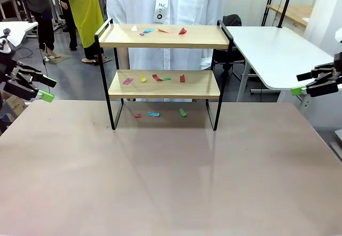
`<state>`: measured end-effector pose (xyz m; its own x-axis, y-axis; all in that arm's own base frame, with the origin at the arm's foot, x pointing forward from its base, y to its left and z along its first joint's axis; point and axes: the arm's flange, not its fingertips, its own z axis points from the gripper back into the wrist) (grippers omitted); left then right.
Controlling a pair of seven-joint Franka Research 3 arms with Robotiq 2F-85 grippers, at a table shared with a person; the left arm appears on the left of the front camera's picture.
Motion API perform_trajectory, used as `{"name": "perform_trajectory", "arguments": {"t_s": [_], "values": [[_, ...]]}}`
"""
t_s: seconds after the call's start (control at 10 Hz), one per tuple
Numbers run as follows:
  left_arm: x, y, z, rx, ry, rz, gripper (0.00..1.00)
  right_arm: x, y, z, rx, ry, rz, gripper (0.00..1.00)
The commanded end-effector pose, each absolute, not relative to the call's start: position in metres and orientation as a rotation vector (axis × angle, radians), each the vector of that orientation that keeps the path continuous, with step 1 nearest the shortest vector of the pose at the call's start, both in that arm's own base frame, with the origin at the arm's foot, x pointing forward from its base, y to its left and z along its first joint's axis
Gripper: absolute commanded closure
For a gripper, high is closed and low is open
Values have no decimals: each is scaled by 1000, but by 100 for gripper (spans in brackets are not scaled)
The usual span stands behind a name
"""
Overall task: Clean the shelf.
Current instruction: Pick up the Duster handed by the human.
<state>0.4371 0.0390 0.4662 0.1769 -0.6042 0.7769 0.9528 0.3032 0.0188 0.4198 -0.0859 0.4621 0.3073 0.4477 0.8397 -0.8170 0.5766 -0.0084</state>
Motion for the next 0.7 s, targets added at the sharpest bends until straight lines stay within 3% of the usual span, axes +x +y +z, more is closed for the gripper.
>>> {"name": "perform_trajectory", "arguments": {"t_s": [0.0, 0.3, 0.6], "values": [[439, 39, 463, -550, -784, -1177, 0, 421, -88, 460, 476, -932, 886, 0], [483, 86, 446, -720, -954, -1251, 0, 469, -156, 437, 609, -1051, 809, 0], [505, 121, 432, -753, -1174, -1316, 0, 488, -186, 418, 667, -1128, 831, 0]]}}
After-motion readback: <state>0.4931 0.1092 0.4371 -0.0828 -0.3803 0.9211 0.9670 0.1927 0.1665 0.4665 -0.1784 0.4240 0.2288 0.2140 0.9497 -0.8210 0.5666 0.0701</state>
